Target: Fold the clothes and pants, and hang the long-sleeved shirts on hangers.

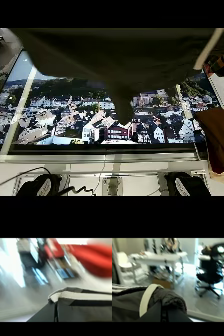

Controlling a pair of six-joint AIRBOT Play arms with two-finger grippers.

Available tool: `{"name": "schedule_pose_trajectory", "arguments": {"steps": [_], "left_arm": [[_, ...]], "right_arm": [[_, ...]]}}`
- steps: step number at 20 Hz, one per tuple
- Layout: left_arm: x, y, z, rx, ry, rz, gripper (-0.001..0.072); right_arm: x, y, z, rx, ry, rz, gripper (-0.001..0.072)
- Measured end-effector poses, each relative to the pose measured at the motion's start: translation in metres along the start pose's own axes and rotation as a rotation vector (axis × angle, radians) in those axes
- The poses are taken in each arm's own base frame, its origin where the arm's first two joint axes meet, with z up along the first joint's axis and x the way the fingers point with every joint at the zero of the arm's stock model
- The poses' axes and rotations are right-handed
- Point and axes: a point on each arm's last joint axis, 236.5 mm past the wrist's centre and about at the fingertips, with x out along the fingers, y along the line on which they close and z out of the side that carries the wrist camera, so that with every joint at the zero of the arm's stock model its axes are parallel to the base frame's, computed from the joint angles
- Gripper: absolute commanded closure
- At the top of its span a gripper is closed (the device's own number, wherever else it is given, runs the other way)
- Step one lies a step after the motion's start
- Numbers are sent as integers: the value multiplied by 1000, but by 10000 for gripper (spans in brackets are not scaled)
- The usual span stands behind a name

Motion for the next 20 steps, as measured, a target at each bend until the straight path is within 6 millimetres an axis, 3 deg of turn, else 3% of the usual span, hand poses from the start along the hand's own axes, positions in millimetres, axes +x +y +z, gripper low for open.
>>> {"name": "schedule_pose_trajectory", "arguments": {"steps": [2,4,6,8,10,12,16,18,20], "left_arm": [[-34,5,42,85,-127,90,699],[-59,7,69,152,-206,155,699],[-68,12,77,187,-232,195,699],[-54,23,62,192,-190,211,699],[-18,37,14,162,-40,187,699],[30,49,-68,85,191,120,699],[101,45,-257,-87,653,-51,700],[120,26,-344,-155,840,-137,699],[127,1,-411,-201,981,-214,699]], "right_arm": [[-20,33,23,51,-62,96,686],[-30,54,34,94,-91,168,686],[-29,61,36,128,-95,205,687],[-12,54,24,165,-51,219,687],[20,39,-7,212,43,224,687],[58,16,-63,254,207,216,687],[117,-47,-230,343,641,138,686],[128,-78,-316,374,836,84,686],[130,-103,-391,392,987,34,686]]}}
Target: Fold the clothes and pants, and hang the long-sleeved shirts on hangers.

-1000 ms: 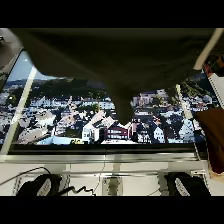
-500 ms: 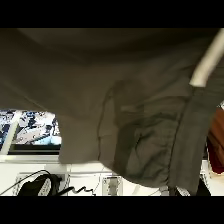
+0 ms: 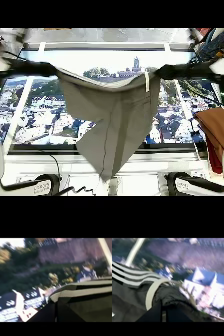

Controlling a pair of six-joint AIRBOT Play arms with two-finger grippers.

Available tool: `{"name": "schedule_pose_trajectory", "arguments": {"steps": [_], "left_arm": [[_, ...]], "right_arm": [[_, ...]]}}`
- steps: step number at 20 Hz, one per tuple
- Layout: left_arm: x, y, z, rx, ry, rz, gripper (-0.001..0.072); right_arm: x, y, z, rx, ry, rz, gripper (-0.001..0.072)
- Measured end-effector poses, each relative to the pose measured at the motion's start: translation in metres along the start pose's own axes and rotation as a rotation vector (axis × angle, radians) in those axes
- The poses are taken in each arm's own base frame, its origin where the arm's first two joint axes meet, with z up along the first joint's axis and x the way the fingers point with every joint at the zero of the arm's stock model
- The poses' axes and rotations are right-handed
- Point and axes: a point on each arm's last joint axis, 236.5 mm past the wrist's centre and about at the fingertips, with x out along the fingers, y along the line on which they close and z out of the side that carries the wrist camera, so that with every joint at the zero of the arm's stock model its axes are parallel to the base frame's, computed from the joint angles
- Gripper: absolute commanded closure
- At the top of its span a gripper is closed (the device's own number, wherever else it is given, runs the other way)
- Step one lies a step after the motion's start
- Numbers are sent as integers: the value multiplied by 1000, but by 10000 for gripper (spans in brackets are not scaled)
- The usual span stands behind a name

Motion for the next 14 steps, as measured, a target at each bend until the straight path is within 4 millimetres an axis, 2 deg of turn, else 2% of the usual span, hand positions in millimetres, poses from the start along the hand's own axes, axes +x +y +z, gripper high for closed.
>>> {"name": "schedule_pose_trajectory", "arguments": {"steps": [2,3,4,6,8,10,14], "left_arm": [[37,-13,-26,-3,102,-56,700],[46,-19,-34,-1,136,-76,699],[50,-26,-44,3,176,-98,700],[47,-41,-62,-3,259,-145,699],[30,-62,-82,-12,362,-208,699],[7,-90,-101,-24,466,-289,699],[-33,-156,-111,-22,552,-447,699]], "right_arm": [[39,-38,-26,29,101,-58,686],[52,-53,-35,34,133,-86,686],[60,-65,-42,35,156,-112,687],[66,-84,-52,23,192,-166,687],[61,-99,-55,1,212,-216,687],[47,-113,-55,-13,238,-258,687],[3,-131,-64,-6,354,-314,687]]}}
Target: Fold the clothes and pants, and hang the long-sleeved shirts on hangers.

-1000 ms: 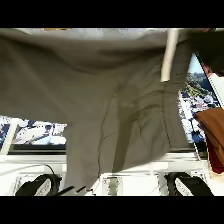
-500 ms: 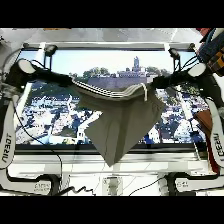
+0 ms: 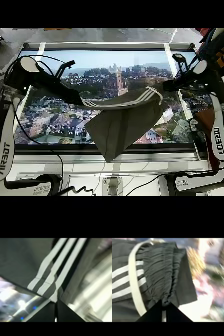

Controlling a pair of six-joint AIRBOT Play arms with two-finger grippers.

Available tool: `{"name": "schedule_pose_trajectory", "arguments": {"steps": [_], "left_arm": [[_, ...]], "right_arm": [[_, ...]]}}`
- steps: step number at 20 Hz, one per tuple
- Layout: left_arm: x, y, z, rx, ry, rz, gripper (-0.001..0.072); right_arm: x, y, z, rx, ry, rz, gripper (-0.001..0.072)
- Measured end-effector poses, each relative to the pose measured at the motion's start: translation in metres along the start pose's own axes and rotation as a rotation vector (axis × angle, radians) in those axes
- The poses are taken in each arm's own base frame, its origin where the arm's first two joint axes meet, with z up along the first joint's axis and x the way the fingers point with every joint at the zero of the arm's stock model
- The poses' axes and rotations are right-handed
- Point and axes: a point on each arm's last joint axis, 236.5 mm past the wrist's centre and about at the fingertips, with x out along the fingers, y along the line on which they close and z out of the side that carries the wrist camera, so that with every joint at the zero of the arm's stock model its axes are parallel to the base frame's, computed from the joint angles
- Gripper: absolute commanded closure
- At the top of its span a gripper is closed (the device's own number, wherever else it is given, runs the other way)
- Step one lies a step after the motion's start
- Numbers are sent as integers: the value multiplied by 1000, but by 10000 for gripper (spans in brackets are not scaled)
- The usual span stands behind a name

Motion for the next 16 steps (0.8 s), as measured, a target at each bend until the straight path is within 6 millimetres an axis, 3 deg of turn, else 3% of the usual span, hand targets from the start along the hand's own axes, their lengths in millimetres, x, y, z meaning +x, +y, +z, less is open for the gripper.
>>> {"name": "schedule_pose_trajectory", "arguments": {"steps": [4,7,10,13,16], "left_arm": [[27,-64,-13,75,90,-93,699],[65,-107,-24,139,156,-137,699],[105,-144,-47,198,261,-172,699],[133,-166,-70,247,346,-186,698],[146,-175,-81,259,387,-185,698]], "right_arm": [[-18,-21,-27,26,109,-26,686],[-22,-36,-38,32,149,-70,687],[-19,-49,-46,27,187,-110,686],[-11,-57,-67,31,291,-122,687],[-4,-62,-94,41,427,-121,686]]}}
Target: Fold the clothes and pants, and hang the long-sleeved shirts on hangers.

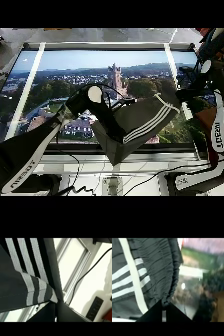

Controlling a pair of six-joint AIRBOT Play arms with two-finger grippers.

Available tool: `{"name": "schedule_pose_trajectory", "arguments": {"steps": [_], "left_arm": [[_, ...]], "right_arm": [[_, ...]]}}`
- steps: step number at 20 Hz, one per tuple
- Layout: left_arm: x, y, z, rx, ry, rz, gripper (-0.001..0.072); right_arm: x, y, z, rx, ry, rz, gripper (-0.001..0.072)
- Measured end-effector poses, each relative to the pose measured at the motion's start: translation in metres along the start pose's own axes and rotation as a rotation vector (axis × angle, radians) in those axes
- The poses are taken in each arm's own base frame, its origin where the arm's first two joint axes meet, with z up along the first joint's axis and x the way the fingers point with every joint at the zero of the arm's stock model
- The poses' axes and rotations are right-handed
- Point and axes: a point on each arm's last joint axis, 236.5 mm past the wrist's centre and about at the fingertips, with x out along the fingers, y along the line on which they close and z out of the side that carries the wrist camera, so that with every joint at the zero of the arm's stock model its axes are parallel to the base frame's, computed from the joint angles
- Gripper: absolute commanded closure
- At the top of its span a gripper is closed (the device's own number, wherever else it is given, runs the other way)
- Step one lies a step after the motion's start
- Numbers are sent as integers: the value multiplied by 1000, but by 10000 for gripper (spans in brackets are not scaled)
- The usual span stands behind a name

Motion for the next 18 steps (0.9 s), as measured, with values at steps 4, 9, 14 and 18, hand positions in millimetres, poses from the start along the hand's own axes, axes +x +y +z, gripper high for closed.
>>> {"name": "schedule_pose_trajectory", "arguments": {"steps": [4,9,14,18], "left_arm": [[8,-4,-2,-1,20,-5,681],[13,-9,1,-11,20,-37,99],[4,3,6,-15,-9,-33,124],[-40,57,8,-96,-110,71,243]], "right_arm": [[14,-5,-13,1,95,-7,558],[19,-13,-9,2,93,-38,196],[20,-16,-6,6,83,-51,196],[21,-19,0,6,58,-65,196]]}}
